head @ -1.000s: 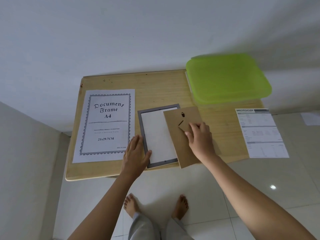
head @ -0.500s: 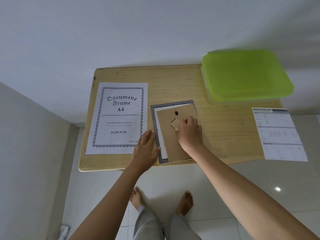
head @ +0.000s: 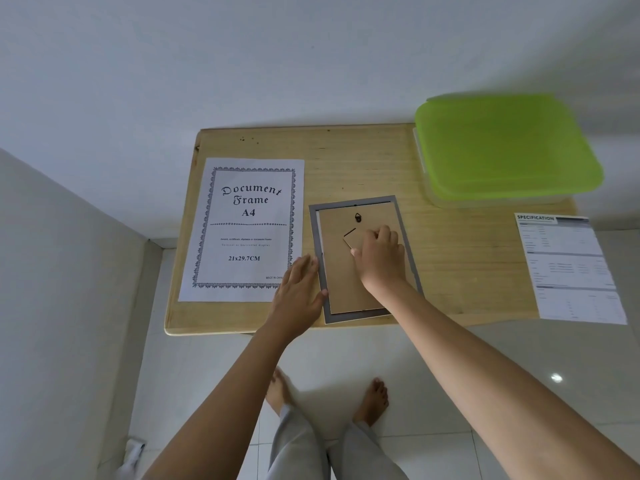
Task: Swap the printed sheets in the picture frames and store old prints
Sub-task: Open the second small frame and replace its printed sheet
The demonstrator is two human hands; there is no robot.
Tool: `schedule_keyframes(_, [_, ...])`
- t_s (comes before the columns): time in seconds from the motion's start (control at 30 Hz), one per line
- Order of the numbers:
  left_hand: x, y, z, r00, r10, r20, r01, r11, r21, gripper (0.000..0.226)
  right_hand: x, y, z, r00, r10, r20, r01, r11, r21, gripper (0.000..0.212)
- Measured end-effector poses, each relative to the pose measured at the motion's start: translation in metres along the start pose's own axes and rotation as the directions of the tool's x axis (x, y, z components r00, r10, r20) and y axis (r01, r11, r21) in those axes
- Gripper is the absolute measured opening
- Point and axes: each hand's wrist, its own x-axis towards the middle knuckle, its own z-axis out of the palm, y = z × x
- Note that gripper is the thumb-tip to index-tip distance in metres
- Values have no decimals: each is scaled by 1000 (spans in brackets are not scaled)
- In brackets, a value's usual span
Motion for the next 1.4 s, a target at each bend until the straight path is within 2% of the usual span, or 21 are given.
schedule_keyframes(0.3, [-1, -1, 2, 1000, -1, -3, 1, 1000, 4, 65, -1, 5, 3, 998, -66, 6, 66, 998, 9, 38])
schedule_keyframes(0.6, [-2, 4, 0, 1000, -20, 0, 20, 999, -25, 64, 4, 8, 5, 998, -55, -31, 56, 997, 46, 38])
schedule_keyframes(0.83, [-3, 8, -1, 999, -39, -15, 38, 999, -1, 64, -1, 27, 1, 992, -127, -4, 127, 990, 67, 53])
schedule_keyframes(1.07, [-2, 17, 4, 990, -86, -109, 87, 996, 4, 57, -24, 57, 5, 981, -191, -15, 192, 978, 88, 60])
schedule_keyframes(1.2, [1, 21, 8, 978, -115, -172, 114, 993, -16, 51, -36, 69, 7, 977, -215, 19, 211, 971, 112, 80])
schedule_keyframes(1.3, [2, 21, 13, 969, -126, -211, 118, 992, -48, 49, -45, 78, 10, 983, -174, 56, 164, 975, 152, 104])
schedule_keyframes(1.4, [2, 20, 15, 970, -125, -210, 106, 989, -102, 49, -49, 81, 12, 986, -146, 76, 130, 974, 185, 117])
